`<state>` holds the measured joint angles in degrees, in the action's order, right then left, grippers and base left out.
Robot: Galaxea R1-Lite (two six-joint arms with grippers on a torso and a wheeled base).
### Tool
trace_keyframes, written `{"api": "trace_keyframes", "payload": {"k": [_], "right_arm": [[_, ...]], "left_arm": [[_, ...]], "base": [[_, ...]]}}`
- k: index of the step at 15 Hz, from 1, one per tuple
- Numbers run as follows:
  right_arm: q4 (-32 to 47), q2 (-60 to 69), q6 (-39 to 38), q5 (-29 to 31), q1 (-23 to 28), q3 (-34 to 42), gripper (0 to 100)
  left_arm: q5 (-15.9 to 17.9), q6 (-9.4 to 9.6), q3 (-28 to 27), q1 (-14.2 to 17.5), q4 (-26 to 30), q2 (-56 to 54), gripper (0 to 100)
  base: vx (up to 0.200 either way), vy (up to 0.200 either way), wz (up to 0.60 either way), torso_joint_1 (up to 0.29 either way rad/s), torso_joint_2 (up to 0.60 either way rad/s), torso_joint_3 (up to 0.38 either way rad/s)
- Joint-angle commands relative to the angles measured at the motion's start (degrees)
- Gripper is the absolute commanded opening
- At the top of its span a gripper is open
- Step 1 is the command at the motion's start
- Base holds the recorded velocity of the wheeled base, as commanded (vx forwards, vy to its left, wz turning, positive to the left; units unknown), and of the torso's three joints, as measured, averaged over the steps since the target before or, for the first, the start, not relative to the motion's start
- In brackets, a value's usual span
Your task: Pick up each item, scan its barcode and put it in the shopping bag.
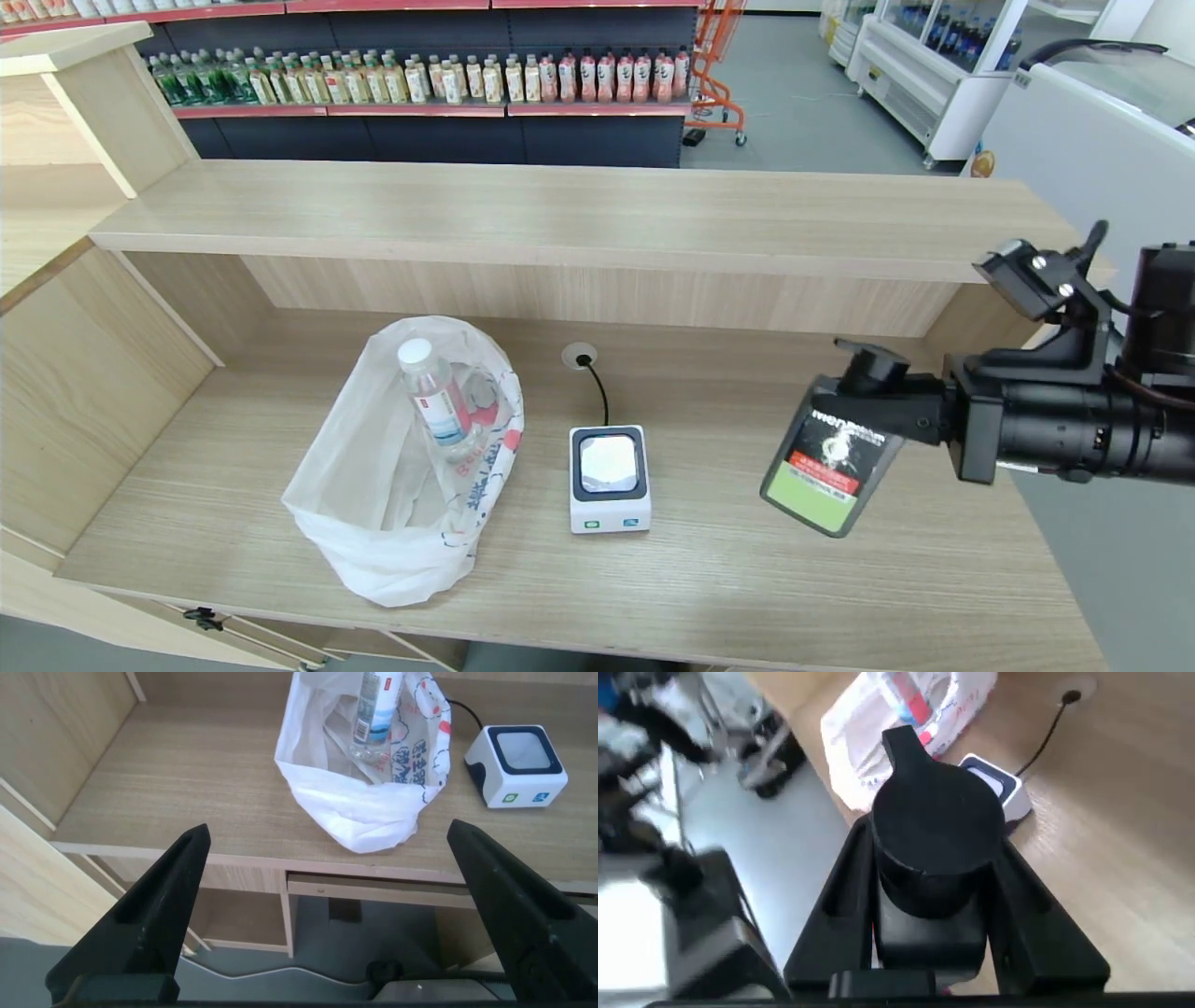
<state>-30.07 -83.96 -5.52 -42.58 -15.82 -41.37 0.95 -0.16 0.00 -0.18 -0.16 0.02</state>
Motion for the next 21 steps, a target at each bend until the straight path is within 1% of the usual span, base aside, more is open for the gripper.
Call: {"api": "trace_keyframes", "payload": {"k": [1,3,5,7,9,10,14,20,21], "right_arm": [[-10.0,-8.2,-20.0,14.3,-7.8,-1.6,0],[-13.1,-13.8,-22.3,19.3,-8.7,-1.9,0],[-15.5,-16.9,-25.3,19.9,-9.0,-2.3,0],[-15.9,-18.2,-25.9,20.8,-9.7,-2.8,0],[-15.9,-18.8,-25.9,20.8,-9.8,-3.4,0],[-15.9,-19.0,-25.9,20.8,-9.8,-3.7,0],[-16.0,-20.0,-25.7,21.0,-10.2,-3.8,0],[-18.4,-22.5,-25.4,21.2,-11.2,-5.2,0],[-18.4,-22.9,-25.4,21.2,-11.2,-5.5,0]], "left_arm": [[0.0,-0.02,0.0,0.0,0.0,0.1,100],[0.0,-0.02,0.0,0.0,0.0,0.1,100],[0.0,-0.02,0.0,0.0,0.0,0.1,100],[0.0,-0.02,0.0,0.0,0.0,0.1,100],[0.0,-0.28,0.0,0.0,0.0,0.1,100],[0.0,-0.02,0.0,0.0,0.0,0.1,100],[0.0,-0.02,0.0,0.0,0.0,0.1,100],[0.0,-0.11,0.0,0.0,0.0,0.1,100],[0.0,-0.02,0.0,0.0,0.0,0.1,100]], "base": [[0.000,0.000,0.00,0.000,0.00,0.000],[0.000,0.000,0.00,0.000,0.00,0.000],[0.000,0.000,0.00,0.000,0.00,0.000],[0.000,0.000,0.00,0.000,0.00,0.000],[0.000,0.000,0.00,0.000,0.00,0.000],[0.000,0.000,0.00,0.000,0.00,0.000],[0.000,0.000,0.00,0.000,0.00,0.000],[0.000,0.000,0.00,0.000,0.00,0.000],[0.000,0.200,0.00,0.002,0.00,0.002]]}}
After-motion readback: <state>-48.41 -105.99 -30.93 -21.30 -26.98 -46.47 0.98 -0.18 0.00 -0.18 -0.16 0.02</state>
